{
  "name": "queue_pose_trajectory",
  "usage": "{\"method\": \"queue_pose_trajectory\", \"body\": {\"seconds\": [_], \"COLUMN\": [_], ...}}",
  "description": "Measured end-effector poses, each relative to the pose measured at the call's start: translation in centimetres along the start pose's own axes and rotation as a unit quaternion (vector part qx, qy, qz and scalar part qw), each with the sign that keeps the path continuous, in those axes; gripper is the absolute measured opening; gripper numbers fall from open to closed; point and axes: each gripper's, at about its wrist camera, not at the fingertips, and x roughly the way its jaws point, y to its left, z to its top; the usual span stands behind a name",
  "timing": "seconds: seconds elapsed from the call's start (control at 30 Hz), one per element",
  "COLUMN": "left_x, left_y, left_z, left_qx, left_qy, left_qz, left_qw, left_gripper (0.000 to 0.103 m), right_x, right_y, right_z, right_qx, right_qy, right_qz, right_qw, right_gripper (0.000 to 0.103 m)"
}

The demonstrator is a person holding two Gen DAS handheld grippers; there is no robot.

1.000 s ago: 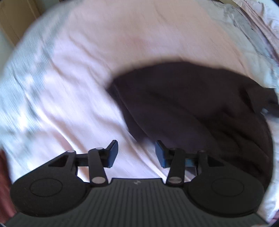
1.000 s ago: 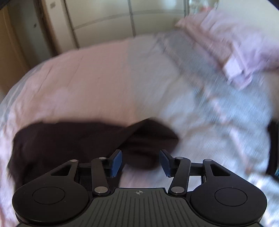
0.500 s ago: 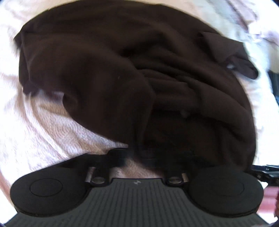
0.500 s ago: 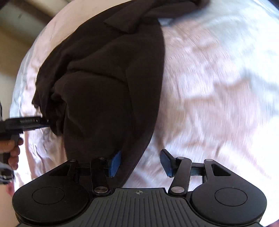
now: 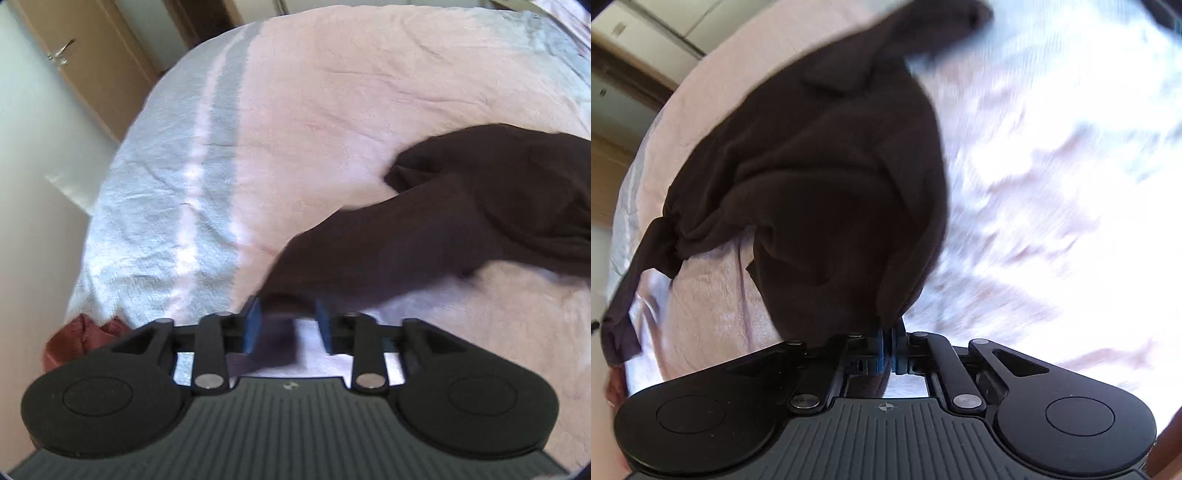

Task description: Fold clothes

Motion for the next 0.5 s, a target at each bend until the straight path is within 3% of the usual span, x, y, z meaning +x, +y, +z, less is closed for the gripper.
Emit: {"method": "queue_pose_trajectory", "body": {"seconds": [0.1,0.2,0.3,0.37,0.43,0.5], "left_x": [-0.4,-0.6,0.4,1.1,2.2,3.1], "left_y": [-6.6,-14.2,-21.0,-24.9,-28.3,-30.6], "left_z": [-1.5,-2.9,-2.8,-2.8,-2.8,-3.0], "left_qx": [0.063,0.119,0.112,0.098,0.095,0.091], "left_qy": [0.004,0.005,0.026,0.041,0.047,0.053], "left_qz": [-0.111,-0.229,-0.314,-0.354,-0.356,-0.345], "left_qw": [0.9918,0.9661,0.9422,0.9291,0.9283,0.9326], "left_gripper": [0.042,0.045,0.048,0.049,0.051,0.056], "right_x": [-4.5,-9.0,-11.8,-13.4,-14.7,-14.9], "right_y": [-0.6,-0.9,-1.0,-2.1,-4.1,-5.7], "right_z": [0.4,1.3,3.0,4.3,5.7,7.1], "right_qx": [-0.014,-0.031,-0.059,-0.059,-0.056,-0.057], "right_qy": [-0.037,-0.074,-0.098,-0.115,-0.118,-0.104], "right_qz": [-0.026,-0.059,-0.101,-0.124,-0.137,-0.131], "right_qw": [0.999,0.995,0.988,0.984,0.982,0.984], "right_gripper": [0.002,0.002,0.000,0.000,0.000,0.000]}}
